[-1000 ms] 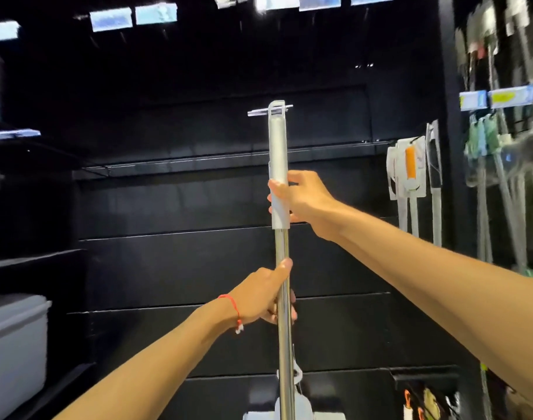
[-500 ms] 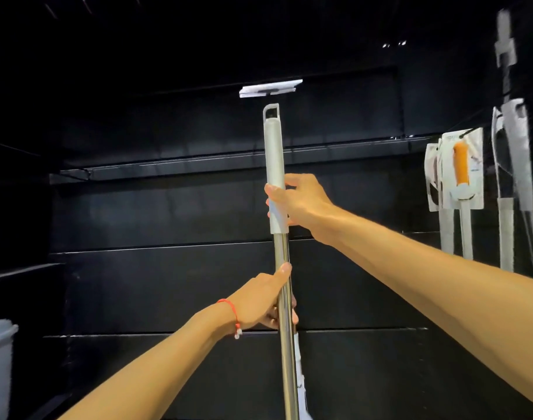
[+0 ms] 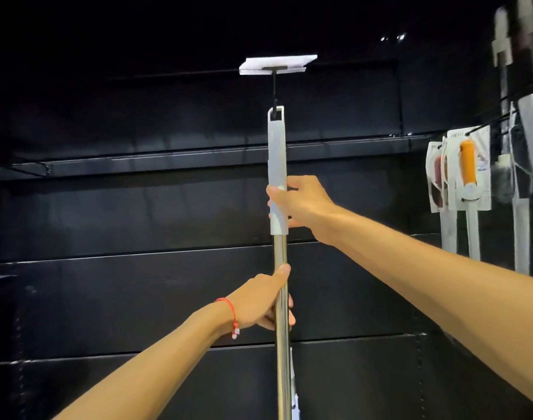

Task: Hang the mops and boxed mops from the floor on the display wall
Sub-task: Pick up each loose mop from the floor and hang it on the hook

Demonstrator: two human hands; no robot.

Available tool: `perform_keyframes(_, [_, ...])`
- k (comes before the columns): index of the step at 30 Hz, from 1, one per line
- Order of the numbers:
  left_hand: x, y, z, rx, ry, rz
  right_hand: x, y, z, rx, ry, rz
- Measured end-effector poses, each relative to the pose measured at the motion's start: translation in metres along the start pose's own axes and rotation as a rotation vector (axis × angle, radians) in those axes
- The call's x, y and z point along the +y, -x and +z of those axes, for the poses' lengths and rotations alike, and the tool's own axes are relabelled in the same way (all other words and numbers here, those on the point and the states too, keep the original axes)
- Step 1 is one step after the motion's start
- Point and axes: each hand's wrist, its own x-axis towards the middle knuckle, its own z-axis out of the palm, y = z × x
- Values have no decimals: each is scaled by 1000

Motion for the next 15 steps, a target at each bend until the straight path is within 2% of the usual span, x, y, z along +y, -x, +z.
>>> perform_keyframes(6, [-21, -16, -5, -53, 8, -20, 25, -10, 13, 15, 21, 16])
perform_keyframes(15, [-40, -74, -13, -75, 15, -36, 65, -47, 24, 169, 146, -10])
